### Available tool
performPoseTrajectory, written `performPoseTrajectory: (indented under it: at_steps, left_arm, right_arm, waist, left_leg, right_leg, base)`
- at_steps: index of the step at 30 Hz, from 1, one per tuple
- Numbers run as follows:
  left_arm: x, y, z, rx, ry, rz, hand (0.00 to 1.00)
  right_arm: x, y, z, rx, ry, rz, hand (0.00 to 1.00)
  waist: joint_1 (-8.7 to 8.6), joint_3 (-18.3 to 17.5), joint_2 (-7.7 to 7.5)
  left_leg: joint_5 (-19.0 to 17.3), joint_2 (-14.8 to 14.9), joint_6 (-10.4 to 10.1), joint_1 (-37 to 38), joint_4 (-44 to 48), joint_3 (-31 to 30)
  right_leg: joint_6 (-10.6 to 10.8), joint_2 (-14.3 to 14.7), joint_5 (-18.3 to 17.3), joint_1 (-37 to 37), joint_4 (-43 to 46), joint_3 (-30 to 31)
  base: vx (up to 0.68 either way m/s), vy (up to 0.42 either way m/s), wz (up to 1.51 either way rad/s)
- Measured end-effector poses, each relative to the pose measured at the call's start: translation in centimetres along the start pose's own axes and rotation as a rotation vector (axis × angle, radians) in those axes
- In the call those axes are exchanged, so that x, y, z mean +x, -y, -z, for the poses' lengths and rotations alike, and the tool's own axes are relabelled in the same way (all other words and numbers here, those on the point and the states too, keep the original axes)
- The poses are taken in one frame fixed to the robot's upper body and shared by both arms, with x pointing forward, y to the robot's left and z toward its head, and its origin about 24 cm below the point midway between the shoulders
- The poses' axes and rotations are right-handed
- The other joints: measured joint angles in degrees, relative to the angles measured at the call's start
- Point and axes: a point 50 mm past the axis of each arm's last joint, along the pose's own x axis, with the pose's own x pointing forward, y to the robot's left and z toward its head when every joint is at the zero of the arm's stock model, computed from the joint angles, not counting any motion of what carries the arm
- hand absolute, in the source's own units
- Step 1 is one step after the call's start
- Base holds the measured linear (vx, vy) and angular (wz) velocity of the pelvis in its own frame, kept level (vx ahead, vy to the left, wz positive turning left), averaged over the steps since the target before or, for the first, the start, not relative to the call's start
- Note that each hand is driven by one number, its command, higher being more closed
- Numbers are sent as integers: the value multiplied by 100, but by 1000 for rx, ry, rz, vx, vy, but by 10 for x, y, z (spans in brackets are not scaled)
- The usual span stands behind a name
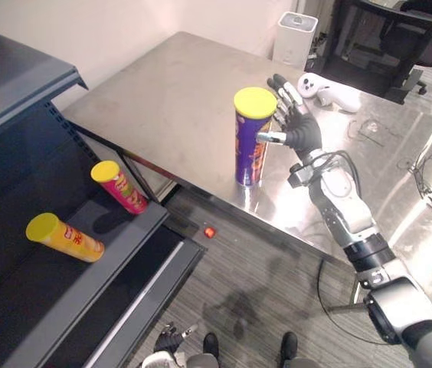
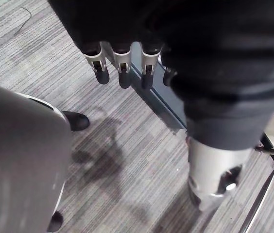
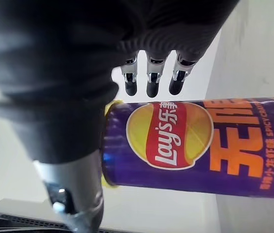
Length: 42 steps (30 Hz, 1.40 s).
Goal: Put the gum and the chips on the shelf.
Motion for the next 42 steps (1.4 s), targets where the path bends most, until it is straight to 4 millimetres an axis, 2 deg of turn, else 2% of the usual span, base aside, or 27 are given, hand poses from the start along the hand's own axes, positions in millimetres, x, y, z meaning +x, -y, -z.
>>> performPoseTrajectory:
  at_steps: [5,9,10,17,25,33,42]
  left_arm:
    - [1,1,-4,0,9,1,0]
    - [2,0,-6,-15,16,-2,0]
    - [2,0,-6,-21,15,-3,0]
    - [2,0,-8,-30,22,-4,0]
    - [2,-3,-13,-26,42,-25,0]
    - [2,-3,-13,-22,39,-33,0]
    - [2,-5,-11,-29,33,-43,0]
  right_arm:
    - [4,1,-3,-6,3,17,0]
    - [4,3,5,-11,-31,31,0]
    - [4,3,5,-9,-33,31,100]
    - [6,-8,11,23,-53,10,100]
    - [5,-17,11,60,-26,-2,100]
    - [0,-20,16,88,-28,-1,100]
    - [-16,-20,19,126,-27,49,100]
  waist:
    - [69,29,-48]
    - [98,63,-107]
    - [103,65,-108]
    - [168,77,-129]
    - [185,151,-265]
    - [191,159,-288]
    - [170,156,-292]
  left_leg:
    - [126,-7,2,-93,-103,-68]
    - [213,-7,-10,-148,-166,-200]
    - [230,-9,-10,-154,-186,-215]
    - [268,-46,-14,-177,-207,-303]
    - [331,-54,-24,-120,-341,-298]
    - [319,-18,-41,67,-415,-128]
    - [301,48,-61,176,-408,31]
  right_leg:
    - [-36,2,26,-88,-20,-70]
    - [-37,9,26,-93,-20,-202]
    - [-37,8,26,-97,-21,-218]
    - [-36,9,26,-81,-26,-313]
    - [-35,9,26,-63,-77,-317]
    - [-27,14,29,21,-93,-184]
    - [-33,72,38,15,-73,13]
  base:
    - [-33,-19,9]
    - [-32,-17,15]
    - [-34,-15,13]
    - [-10,-6,5]
    - [-1,-1,0]
    - [5,-4,-9]
    - [-35,-17,-11]
